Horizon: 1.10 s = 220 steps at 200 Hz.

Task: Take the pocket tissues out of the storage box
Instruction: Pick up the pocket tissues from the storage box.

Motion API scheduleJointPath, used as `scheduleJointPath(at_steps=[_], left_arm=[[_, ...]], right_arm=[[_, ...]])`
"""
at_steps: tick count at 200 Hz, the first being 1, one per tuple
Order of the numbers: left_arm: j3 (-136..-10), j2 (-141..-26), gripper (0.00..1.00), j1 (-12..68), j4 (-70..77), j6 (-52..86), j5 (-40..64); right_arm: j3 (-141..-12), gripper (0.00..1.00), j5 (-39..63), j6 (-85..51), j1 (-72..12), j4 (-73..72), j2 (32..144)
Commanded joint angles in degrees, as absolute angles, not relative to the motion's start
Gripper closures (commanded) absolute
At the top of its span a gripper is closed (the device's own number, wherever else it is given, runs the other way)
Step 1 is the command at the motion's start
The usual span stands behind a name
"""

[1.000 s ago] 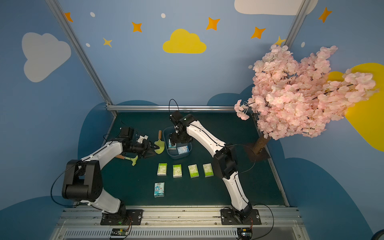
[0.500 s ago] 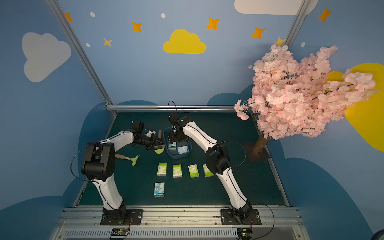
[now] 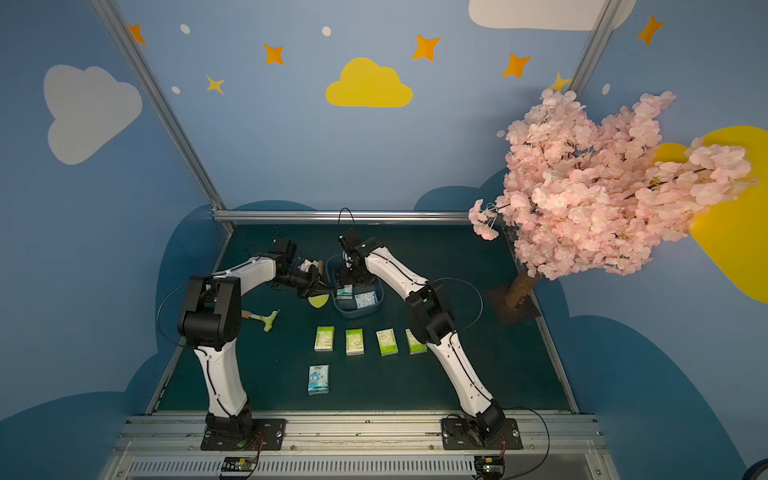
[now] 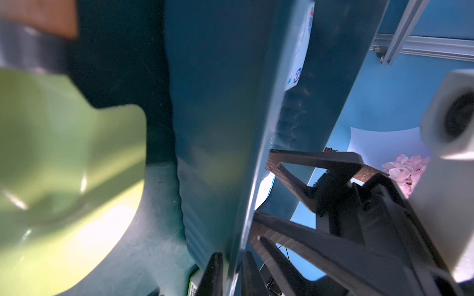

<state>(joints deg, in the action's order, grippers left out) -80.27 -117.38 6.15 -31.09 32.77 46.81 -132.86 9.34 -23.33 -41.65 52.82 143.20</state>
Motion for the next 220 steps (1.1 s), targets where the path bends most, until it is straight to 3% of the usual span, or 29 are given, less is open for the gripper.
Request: scheduleJointPath(at_steps=[1, 80, 128, 179, 220], left_arm=[[-81.30, -118.78, 0.85, 6.15, -32.97, 31.42, 47.49], [-81.65, -119.79, 0.93, 6.16, -32.35, 31.76, 47.55], [-82.14, -119.93, 0.93, 6.15, -32.39, 31.99, 47.42], [-82.00, -119.66, 0.93, 6.15, -32.43, 32.15, 47.19], [-82.00, -118.92, 0.84, 6.15, -32.69, 32.12, 47.10]], right_arm=[[-133.92, 0.23, 9.78, -23.47, -41.37, 49.89, 144.47], [-135.48, 0.27, 8.19, -21.88, -42.01, 48.05, 148.15], [-134.26, 0.31, 0.35, -18.69, -43.22, 50.06, 148.41], [-133.51, 0.40, -4.79, -17.45, -43.15, 52.21, 147.06], [-133.48, 0.51, -3.57, -18.01, -43.22, 51.85, 145.24]])
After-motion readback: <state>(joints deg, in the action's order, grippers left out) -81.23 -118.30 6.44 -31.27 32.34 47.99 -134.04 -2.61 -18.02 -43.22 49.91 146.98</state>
